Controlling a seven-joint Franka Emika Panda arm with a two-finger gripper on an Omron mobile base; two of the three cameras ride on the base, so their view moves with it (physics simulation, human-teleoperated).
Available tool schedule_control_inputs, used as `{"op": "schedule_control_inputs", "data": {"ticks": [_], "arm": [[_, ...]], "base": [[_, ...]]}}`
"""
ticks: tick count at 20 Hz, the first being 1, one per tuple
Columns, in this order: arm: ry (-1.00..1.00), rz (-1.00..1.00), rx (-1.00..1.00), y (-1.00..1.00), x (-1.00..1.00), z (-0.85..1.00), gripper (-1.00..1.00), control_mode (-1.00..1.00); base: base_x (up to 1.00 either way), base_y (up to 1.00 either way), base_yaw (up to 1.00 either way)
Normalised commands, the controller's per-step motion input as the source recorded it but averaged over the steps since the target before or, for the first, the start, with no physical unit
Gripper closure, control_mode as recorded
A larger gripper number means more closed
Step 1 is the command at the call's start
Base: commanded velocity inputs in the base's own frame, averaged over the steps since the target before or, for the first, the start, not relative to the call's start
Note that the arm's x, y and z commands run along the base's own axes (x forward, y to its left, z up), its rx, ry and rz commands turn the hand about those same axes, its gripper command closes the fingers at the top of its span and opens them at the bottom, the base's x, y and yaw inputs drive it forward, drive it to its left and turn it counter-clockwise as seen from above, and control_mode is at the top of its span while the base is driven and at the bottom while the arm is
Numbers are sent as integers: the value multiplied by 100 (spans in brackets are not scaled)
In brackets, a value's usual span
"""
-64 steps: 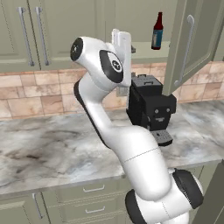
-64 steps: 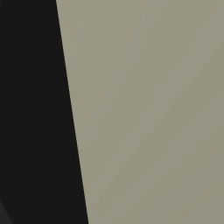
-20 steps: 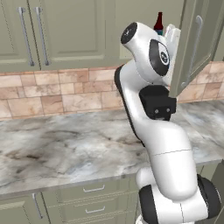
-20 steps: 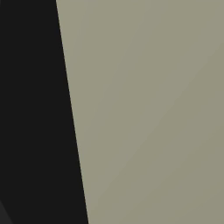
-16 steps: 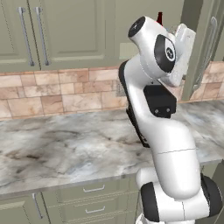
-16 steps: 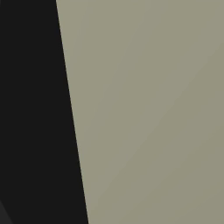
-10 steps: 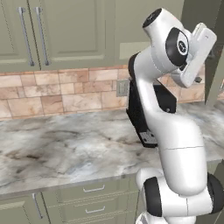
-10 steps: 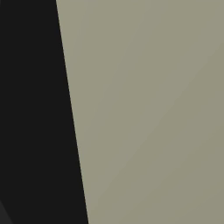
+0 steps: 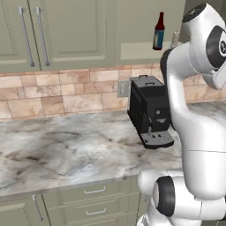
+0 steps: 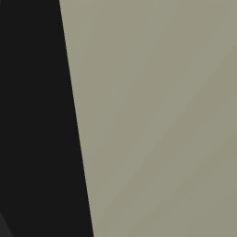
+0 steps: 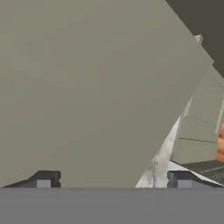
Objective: Get the candle and the beer from the cabinet and move them to the dining counter.
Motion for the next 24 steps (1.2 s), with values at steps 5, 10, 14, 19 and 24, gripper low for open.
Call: {"op": "schedule_control_inputs", "data": {"ticks": [5, 10, 14, 19, 24], "arm": [[-6, 0, 3, -79, -14, -15, -100, -100], [0, 0, 0, -59, 9, -5, -100, -100], [0, 0, 0, -26, 26, 0, -100, -100], [0, 1, 0, -19, 24, -2, -100, -100], [0, 4, -3, 34, 4, -11, -100, -100]], "base": [[0, 0, 0], [0, 0, 0], [0, 0, 0], [0, 0, 0], [0, 0, 0]]}}
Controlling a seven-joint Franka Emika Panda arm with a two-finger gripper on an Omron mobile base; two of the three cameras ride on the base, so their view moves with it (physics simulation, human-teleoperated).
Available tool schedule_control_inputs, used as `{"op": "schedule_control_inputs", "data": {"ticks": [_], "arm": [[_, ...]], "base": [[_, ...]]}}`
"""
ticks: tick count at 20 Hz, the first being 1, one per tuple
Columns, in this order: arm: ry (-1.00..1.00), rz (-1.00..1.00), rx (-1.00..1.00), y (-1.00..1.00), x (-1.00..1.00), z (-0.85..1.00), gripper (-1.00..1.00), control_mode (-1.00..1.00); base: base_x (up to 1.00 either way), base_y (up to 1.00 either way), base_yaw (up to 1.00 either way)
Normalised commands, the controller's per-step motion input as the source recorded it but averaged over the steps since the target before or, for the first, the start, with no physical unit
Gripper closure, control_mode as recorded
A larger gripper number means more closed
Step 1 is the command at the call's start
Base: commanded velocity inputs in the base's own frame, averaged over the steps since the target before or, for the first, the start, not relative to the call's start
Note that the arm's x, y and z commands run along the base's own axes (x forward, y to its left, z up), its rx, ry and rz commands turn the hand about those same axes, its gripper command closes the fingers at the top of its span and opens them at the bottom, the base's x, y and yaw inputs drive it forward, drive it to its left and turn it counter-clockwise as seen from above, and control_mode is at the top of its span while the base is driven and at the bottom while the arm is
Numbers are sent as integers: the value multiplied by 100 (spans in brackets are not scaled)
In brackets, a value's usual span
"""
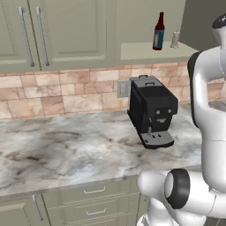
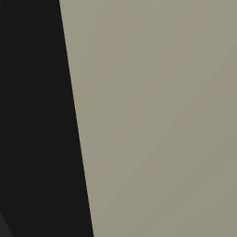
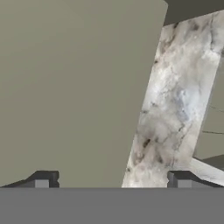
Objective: Get the candle and the beer from the cabinet and move them to the dining counter.
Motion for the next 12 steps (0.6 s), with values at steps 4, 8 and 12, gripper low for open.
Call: {"op": "schedule_control_inputs", "data": {"ticks": [4, 8, 12], "arm": [[0, 10, -5, 44, -5, 6, -100, -100], [11, 28, -16, 58, -21, 9, -100, -100], [24, 43, -22, 54, -24, 8, -100, -100]], "base": [[0, 0, 0], [0, 0, 0], [0, 0, 0]]}}
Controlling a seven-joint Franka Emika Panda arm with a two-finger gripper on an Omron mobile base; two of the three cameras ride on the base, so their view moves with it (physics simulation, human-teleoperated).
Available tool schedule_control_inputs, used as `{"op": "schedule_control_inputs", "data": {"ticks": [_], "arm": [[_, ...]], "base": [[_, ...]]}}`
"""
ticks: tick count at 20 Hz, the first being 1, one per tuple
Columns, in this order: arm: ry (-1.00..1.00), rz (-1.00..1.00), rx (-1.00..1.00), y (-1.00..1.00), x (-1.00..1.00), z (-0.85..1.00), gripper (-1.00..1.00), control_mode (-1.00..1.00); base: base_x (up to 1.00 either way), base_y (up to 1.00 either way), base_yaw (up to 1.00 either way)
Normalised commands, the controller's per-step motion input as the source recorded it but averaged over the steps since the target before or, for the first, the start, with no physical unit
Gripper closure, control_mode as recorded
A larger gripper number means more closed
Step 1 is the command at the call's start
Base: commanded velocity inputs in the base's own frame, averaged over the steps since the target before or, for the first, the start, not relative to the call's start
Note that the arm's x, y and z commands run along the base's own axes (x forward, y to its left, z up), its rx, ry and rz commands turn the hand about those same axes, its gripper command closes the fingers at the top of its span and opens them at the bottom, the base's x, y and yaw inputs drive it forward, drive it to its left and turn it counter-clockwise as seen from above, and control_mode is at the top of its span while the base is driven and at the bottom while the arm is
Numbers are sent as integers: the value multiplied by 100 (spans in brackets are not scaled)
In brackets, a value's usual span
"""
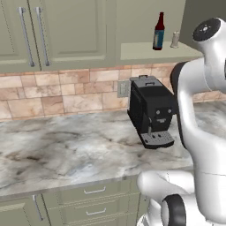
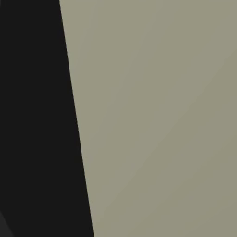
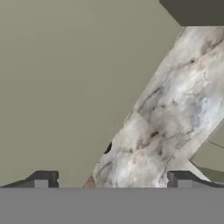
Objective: Get the candle and the beer from the cabinet and move them to the dining counter.
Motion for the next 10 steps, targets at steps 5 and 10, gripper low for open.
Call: {"op": "schedule_control_inputs", "data": {"ticks": [5, 10], "arm": [[22, 54, -28, 48, -23, 4, -100, -100], [30, 46, -25, 44, -3, 9, -100, -100]], "base": [[0, 0, 0], [0, 0, 0]]}}
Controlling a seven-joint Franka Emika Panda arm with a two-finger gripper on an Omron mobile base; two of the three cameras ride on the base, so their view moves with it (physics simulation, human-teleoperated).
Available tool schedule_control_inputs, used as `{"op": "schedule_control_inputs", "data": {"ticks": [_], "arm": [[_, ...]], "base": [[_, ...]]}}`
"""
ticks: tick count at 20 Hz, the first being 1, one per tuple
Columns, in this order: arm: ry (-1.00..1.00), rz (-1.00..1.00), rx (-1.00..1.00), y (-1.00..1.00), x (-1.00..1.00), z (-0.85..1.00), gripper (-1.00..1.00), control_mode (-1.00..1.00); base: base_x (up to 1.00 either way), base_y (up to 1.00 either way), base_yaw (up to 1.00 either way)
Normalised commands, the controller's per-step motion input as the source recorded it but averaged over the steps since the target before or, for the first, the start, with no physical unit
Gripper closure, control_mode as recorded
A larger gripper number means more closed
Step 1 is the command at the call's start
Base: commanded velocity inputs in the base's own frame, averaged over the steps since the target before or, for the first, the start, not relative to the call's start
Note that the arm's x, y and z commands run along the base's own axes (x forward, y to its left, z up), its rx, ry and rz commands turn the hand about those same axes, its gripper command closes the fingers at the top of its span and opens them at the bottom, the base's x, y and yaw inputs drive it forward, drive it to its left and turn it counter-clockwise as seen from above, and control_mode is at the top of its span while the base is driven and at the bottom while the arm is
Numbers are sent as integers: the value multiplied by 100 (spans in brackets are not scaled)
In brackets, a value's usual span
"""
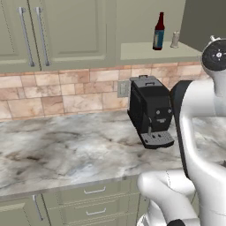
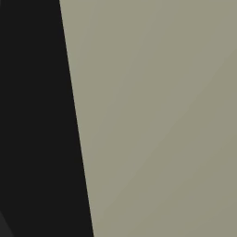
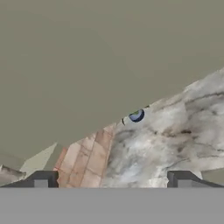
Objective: Get the candle and the beer from the cabinet and move them to the dining counter.
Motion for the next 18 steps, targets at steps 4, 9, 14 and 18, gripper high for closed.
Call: {"op": "schedule_control_inputs", "data": {"ticks": [4, 9, 14, 18], "arm": [[32, 36, -28, 45, 0, 11, -100, -100], [35, 20, -28, 43, 12, 6, -100, -100], [23, 24, -16, 25, 33, 5, -100, -100], [4, 33, -8, 3, 46, 0, -100, -100]], "base": [[0, 0, 0], [0, 0, 0], [0, 0, 0], [0, 0, 0]]}}
